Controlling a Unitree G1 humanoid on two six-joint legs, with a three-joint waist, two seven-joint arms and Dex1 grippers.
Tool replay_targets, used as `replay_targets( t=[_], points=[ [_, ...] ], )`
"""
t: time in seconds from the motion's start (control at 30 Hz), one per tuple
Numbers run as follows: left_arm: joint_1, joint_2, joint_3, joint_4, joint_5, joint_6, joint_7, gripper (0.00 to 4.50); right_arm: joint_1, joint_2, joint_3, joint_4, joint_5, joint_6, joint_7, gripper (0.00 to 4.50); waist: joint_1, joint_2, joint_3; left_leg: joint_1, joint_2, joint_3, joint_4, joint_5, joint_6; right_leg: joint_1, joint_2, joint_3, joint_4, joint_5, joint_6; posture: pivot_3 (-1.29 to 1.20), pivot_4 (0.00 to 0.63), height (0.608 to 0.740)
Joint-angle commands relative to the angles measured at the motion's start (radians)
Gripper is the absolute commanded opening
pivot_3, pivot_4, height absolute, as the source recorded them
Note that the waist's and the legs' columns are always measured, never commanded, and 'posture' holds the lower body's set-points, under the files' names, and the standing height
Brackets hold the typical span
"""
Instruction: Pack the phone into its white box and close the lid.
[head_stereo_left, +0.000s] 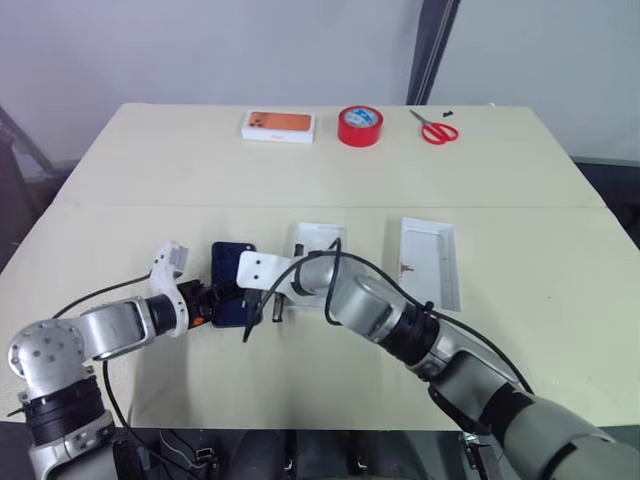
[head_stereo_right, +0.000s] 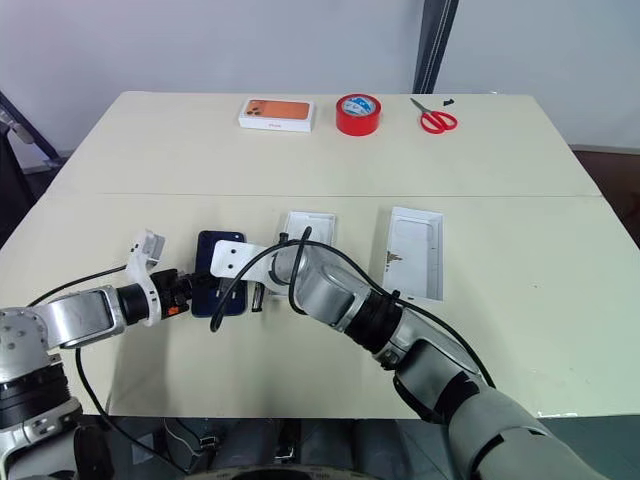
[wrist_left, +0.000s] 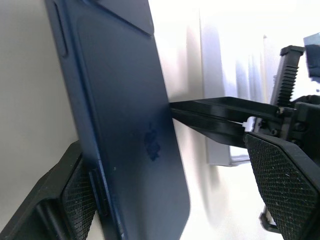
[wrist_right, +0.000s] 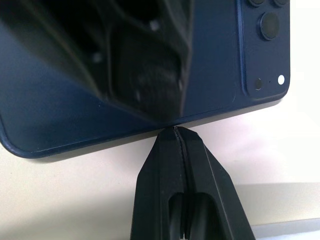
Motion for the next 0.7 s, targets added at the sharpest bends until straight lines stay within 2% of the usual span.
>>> replay_targets(
  t=[0.03, 0.17, 0.27, 0.37, 0.53, 0.7],
  points=[
    [0.021, 0.017, -0.041, 0.029, -0.106, -0.016, 0.076, 4.43, -0.002, 0.026, -0.019, -0.023, 0.001, -0.022, 0.005, 0.0, -0.001, 0.0, 0.0, 0.0, 0.0, 0.0, 0.0, 0.0, 0.0, 0.0, 0.0, 0.0, 0.0, 0.0, 0.0, 0.0, 0.15, 0.725],
    [0.047, 0.065, -0.071, 0.053, -0.213, -0.099, 0.171, 4.43, 0.002, 0.022, -0.023, -0.033, -0.001, -0.018, 0.005, 0.0, -0.001, 0.0, 0.0, 0.0, 0.0, 0.0, 0.0, 0.0, 0.0, -0.001, 0.0, 0.0, 0.0, 0.0, 0.0, 0.0, 0.15, 0.725],
    [0.074, 0.107, -0.113, 0.059, -0.309, -0.178, 0.228, 3.65, 0.005, 0.015, -0.031, -0.049, -0.002, -0.01, 0.006, 0.0, -0.004, 0.0, 0.0, 0.0, 0.0, 0.0, 0.0, 0.0, 0.0, -0.001, 0.0, 0.0, 0.0, 0.0, 0.0, 0.0, 0.15, 0.725],
    [0.105, 0.148, -0.162, 0.05, -0.4, -0.258, 0.273, 2.15, 0.008, -0.001, -0.049, -0.083, -0.001, 0.004, 0.01, 0.0, -0.004, 0.0, 0.0, -0.001, 0.0, 0.0, -0.001, 0.0, 0.0, -0.002, 0.0, 0.0, 0.0, 0.0, 0.0, 0.0, 0.15, 0.725],
    [0.156, 0.195, -0.217, 0.028, -0.537, -0.389, 0.326, 2.15, 0.021, -0.047, -0.086, -0.186, 0.019, 0.042, 0.044, 0.0, -0.002, -0.001, 0.001, -0.002, 0.0, 0.0, -0.001, 0.0, 0.0, -0.003, -0.001, 0.0, -0.001, 0.0, 0.0, 0.0, 0.15, 0.725],
    [0.181, 0.187, -0.225, 0.006, -0.551, -0.459, 0.314, 2.15, 0.032, -0.077, -0.144, -0.29, 0.061, 0.103, 0.075, 0.0, -0.001, -0.001, 0.001, -0.002, 0.0, 0.0, -0.001, 0.0, 0.0, -0.003, -0.001, 0.0, -0.001, 0.0, 0.0, 0.0, 0.15, 0.725]
  ],
)
